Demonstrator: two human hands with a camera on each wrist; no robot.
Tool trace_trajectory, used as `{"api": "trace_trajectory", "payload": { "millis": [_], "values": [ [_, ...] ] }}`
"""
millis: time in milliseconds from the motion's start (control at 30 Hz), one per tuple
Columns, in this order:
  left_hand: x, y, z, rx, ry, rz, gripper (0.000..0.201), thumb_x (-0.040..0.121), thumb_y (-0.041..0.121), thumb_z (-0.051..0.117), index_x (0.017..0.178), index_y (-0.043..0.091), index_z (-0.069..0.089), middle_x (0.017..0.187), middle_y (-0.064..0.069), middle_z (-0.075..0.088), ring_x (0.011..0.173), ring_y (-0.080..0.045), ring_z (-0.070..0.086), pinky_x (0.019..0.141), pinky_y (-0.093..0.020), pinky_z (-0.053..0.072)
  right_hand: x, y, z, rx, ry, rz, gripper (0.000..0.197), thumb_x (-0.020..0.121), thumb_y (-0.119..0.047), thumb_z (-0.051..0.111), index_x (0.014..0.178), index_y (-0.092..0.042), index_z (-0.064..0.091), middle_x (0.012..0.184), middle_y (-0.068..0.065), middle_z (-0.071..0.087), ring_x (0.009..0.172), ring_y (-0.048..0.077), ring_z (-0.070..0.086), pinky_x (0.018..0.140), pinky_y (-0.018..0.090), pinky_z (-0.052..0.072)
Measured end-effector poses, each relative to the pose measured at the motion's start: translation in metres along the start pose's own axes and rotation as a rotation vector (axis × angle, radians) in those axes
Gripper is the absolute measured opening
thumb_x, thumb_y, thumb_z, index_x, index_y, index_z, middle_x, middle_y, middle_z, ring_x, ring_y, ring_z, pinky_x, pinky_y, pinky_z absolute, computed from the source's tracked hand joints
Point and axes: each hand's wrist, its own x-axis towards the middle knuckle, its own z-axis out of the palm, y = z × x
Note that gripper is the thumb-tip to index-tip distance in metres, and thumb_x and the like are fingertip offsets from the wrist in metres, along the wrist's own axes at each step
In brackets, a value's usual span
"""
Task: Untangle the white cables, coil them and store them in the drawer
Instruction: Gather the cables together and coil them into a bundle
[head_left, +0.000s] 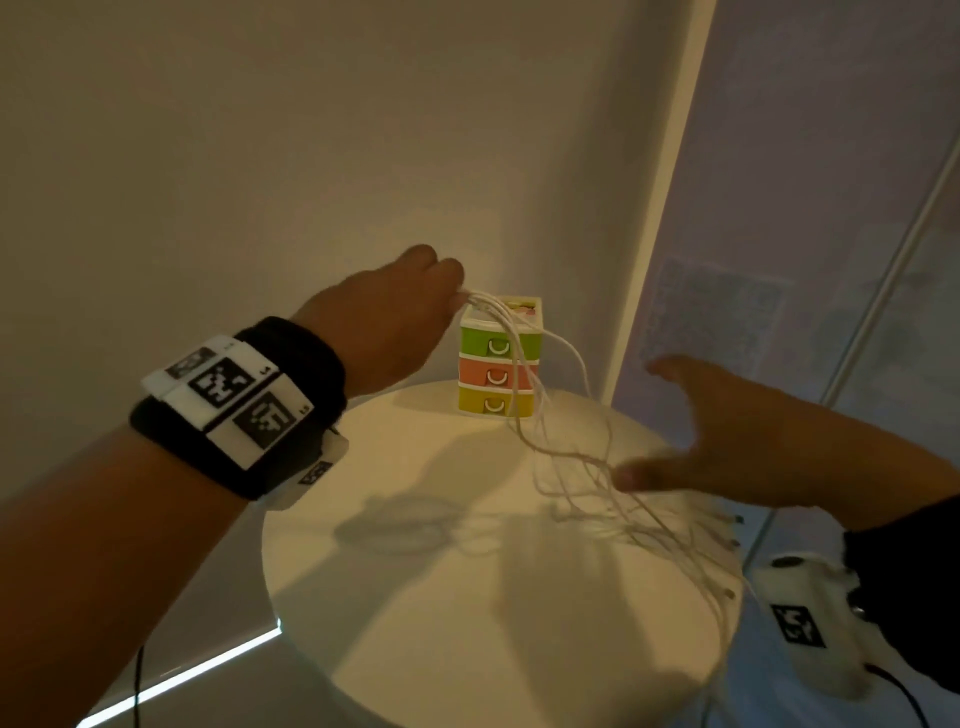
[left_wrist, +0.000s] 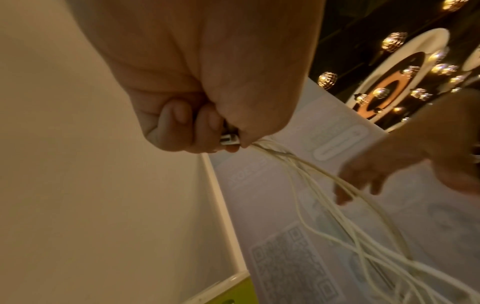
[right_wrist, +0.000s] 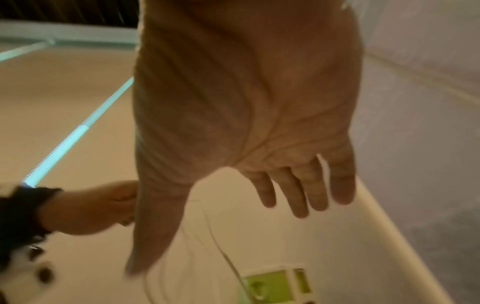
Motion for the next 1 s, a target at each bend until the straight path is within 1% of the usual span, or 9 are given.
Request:
{"api": "trace_trajectory", "payload": {
  "millis": [67,167,233,300,400,533,667,867,1000],
  "values": [
    [0.0,0.013,0.0,0.02,-0.006,0.082,0.025,0.101,0.034,0.031,0.11,0.016,0.046,0.102,-0.005,0.046,0.069,-0.027,0.056,0.063,-0.043,0.049,-0.002,-0.032,-0.004,0.17,0.13,-0.137,0.121,0.044,-0.082,0.065,0.146,-0.037,0.016,0.155,-0.013,0.027,0.134,0.01,0.036,0.107,0.032,0.036],
    [0.001,0.03,0.001,0.026,-0.01,0.163,0.013,0.101,0.028,0.043,0.109,0.019,0.045,0.101,-0.001,0.044,0.061,-0.019,0.052,0.053,-0.031,0.044,0.012,-0.071,0.005,0.407,0.238,-0.268,0.101,0.06,-0.06,0.078,0.141,-0.036,0.024,0.127,-0.023,0.046,0.107,-0.004,0.051,0.08,0.012,0.04],
    [0.003,0.033,0.0,0.029,0.018,0.202,0.011,0.099,0.022,0.048,0.109,0.018,0.047,0.098,0.002,0.041,0.056,-0.016,0.048,0.049,-0.025,0.038,0.026,-0.081,0.02,0.516,0.265,-0.337,0.061,0.078,-0.038,0.075,0.127,-0.032,0.04,0.103,-0.017,0.061,0.084,-0.001,0.061,0.066,0.012,0.043],
    [0.002,0.024,-0.005,0.021,0.066,0.184,0.011,0.1,0.023,0.046,0.108,0.016,0.048,0.1,-0.001,0.044,0.059,-0.022,0.052,0.051,-0.035,0.046,0.033,-0.079,0.029,0.621,0.249,-0.289,0.014,0.093,-0.028,0.058,0.106,-0.024,0.058,0.069,-0.009,0.061,0.055,0.004,0.059,0.054,0.021,0.046],
    [-0.001,0.002,-0.006,0.031,0.067,0.065,0.023,0.102,0.031,0.034,0.11,0.015,0.048,0.103,-0.005,0.048,0.066,-0.027,0.056,0.061,-0.046,0.052,0.034,-0.053,0.034,0.49,0.219,-0.238,0.028,0.096,-0.041,0.047,0.083,-0.024,0.065,0.048,-0.015,0.054,0.043,-0.002,0.048,0.048,0.016,0.039],
    [-0.006,-0.009,0.004,0.056,-0.005,0.052,0.031,0.1,0.035,0.026,0.11,0.015,0.048,0.102,-0.005,0.047,0.064,-0.025,0.052,0.06,-0.042,0.049,0.03,-0.016,0.038,0.216,0.233,-0.18,0.044,0.09,-0.058,0.044,0.072,-0.023,0.064,0.056,-0.006,0.058,0.055,0.007,0.054,0.055,0.025,0.042],
    [-0.006,-0.016,0.012,0.041,-0.052,0.023,0.03,0.101,0.035,0.027,0.108,0.016,0.048,0.096,0.0,0.043,0.06,-0.018,0.046,0.057,-0.034,0.04,0.025,0.025,0.043,0.129,0.242,-0.045,0.053,0.084,-0.064,0.046,0.061,-0.019,0.06,0.053,-0.002,0.058,0.053,0.013,0.055,0.052,0.026,0.041],
    [-0.006,-0.03,0.008,0.026,-0.042,-0.05,0.03,0.102,0.035,0.027,0.107,0.015,0.049,0.092,0.002,0.039,0.064,-0.022,0.048,0.061,-0.036,0.043,0.012,0.108,0.054,-0.099,0.186,0.173,0.063,0.075,-0.076,0.045,0.057,-0.016,0.053,0.05,0.0,0.057,0.049,0.014,0.058,0.052,0.029,0.045],
    [-0.006,-0.027,0.012,0.02,-0.053,-0.036,0.028,0.102,0.034,0.028,0.107,0.016,0.049,0.092,0.003,0.039,0.065,-0.021,0.048,0.061,-0.034,0.041,0.012,0.143,0.07,-0.127,0.043,0.216,0.059,0.064,-0.082,0.049,0.063,-0.024,0.059,0.061,-0.004,0.063,0.061,0.009,0.062,0.064,0.029,0.052]
  ]
}}
